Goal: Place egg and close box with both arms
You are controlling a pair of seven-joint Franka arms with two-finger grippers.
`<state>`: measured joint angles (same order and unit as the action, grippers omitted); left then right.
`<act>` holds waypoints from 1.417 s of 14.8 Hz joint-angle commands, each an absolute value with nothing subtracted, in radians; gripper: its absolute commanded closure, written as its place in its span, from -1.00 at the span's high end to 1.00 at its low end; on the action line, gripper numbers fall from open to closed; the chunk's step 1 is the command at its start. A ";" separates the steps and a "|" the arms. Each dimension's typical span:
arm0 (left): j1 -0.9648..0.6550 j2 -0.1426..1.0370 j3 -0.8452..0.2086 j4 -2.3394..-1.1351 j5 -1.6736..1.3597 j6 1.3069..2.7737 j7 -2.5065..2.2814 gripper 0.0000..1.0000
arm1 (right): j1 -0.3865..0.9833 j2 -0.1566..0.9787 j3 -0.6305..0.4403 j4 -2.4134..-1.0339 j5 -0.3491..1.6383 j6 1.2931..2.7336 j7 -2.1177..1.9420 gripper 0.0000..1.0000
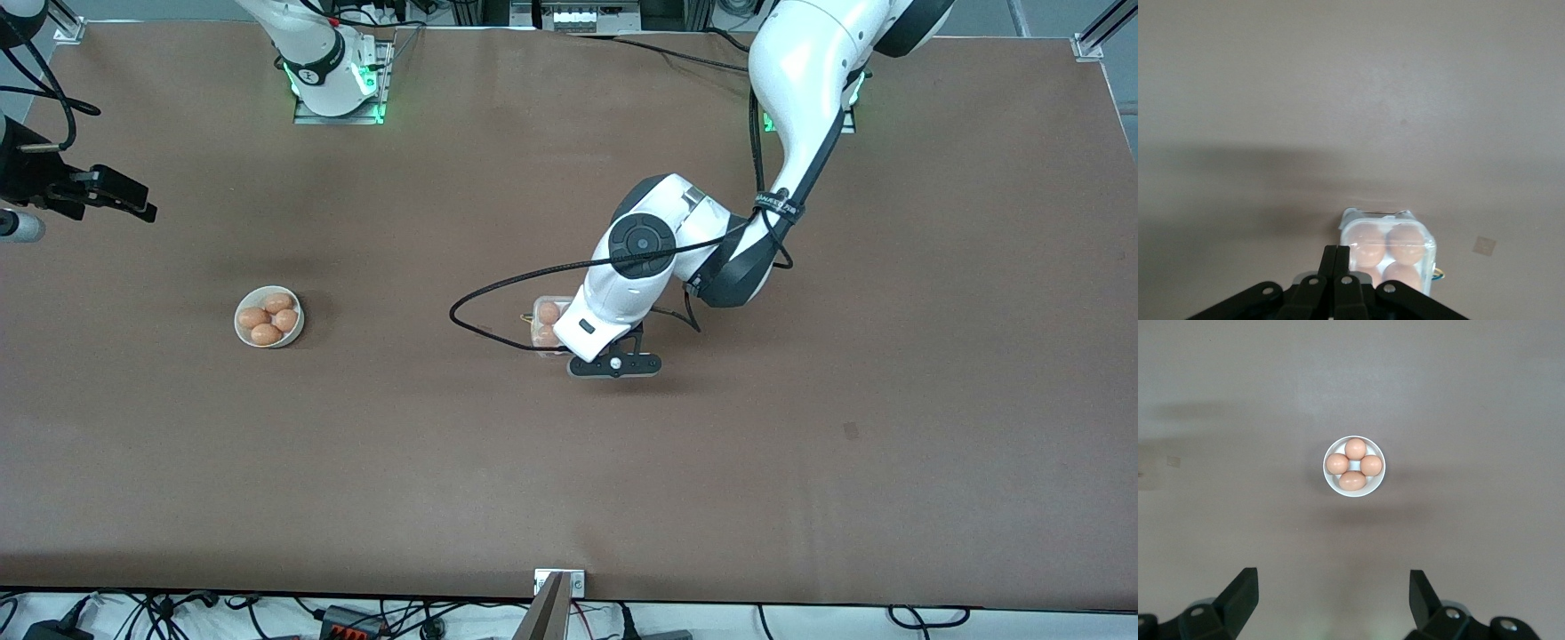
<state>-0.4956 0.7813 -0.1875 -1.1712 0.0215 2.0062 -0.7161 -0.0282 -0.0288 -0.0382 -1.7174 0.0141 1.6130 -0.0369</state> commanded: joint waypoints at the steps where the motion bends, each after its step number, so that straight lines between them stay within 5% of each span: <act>1: -0.451 0.720 -0.192 -1.180 0.048 1.930 -0.637 -0.93 | -0.041 -0.032 -0.032 -1.713 0.026 1.601 -0.048 1.00; 10: -0.374 0.597 -0.192 -1.198 0.046 1.758 -0.545 -0.83 | -0.037 -0.032 -0.034 -1.712 0.026 1.606 -0.044 1.00; 12: -0.345 0.574 -0.193 -1.197 0.035 1.729 -0.548 -0.38 | -0.037 -0.032 -0.034 -1.713 0.026 1.601 -0.046 1.00; 14: -0.305 0.551 -0.207 -1.195 0.034 1.698 -0.546 0.99 | -0.037 -0.032 -0.034 -1.713 0.026 1.603 -0.046 1.00; 21: -0.226 0.447 -0.207 -1.187 0.031 1.533 -0.445 1.00 | -0.038 -0.032 -0.034 -1.713 0.026 1.605 -0.046 1.00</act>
